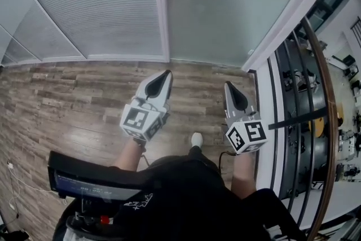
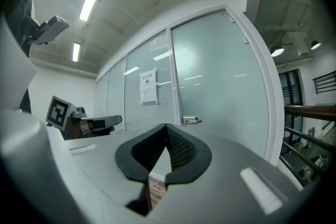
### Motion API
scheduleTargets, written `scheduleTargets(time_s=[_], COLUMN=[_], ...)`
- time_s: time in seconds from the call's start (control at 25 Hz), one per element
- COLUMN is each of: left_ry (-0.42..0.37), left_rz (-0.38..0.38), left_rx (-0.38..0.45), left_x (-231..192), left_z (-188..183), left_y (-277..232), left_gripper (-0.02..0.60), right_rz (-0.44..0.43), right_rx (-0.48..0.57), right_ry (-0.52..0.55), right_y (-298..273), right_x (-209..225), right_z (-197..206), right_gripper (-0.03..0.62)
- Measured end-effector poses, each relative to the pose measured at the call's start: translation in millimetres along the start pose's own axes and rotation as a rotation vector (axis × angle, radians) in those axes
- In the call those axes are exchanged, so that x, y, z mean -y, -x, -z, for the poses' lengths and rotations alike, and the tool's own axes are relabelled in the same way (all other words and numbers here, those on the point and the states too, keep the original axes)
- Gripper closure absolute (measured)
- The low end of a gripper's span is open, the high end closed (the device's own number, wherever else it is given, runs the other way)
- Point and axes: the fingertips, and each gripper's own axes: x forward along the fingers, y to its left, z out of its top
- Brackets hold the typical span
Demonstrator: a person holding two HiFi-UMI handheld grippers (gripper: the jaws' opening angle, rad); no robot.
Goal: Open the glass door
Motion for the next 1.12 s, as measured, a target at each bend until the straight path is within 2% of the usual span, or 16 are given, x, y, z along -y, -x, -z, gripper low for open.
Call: scheduleTargets(time_s=[0.28,0.52,0.72,1.12], left_ry=[0.001,0.029,0.016,0.003], left_rz=[-0.038,-0.041,-0.046,-0.083], left_rx=[0.002,0.012,0.010,-0.001], left_x=[-11.2,-11.5,-4.7,-0.4], left_z=[4.6,9.7,16.7,21.5], left_y=[-48.6,-103.0,-141.6,-152.2], left_gripper=[0.581,0.581,0.581,0.581], right_rz=[-0.044,-0.070,-0.099,-0.150], right_rx=[-0.003,-0.012,-0.009,-0.005], right_ry=[-0.024,-0.011,-0.007,-0.027], right_y=[-35.0,-61.6,-74.3,-84.9], right_x=[41.6,85.6,116.6,133.7], right_z=[-1.5,-6.3,-10.5,-6.4], right_gripper=[0.592,0.592,0.592,0.592])
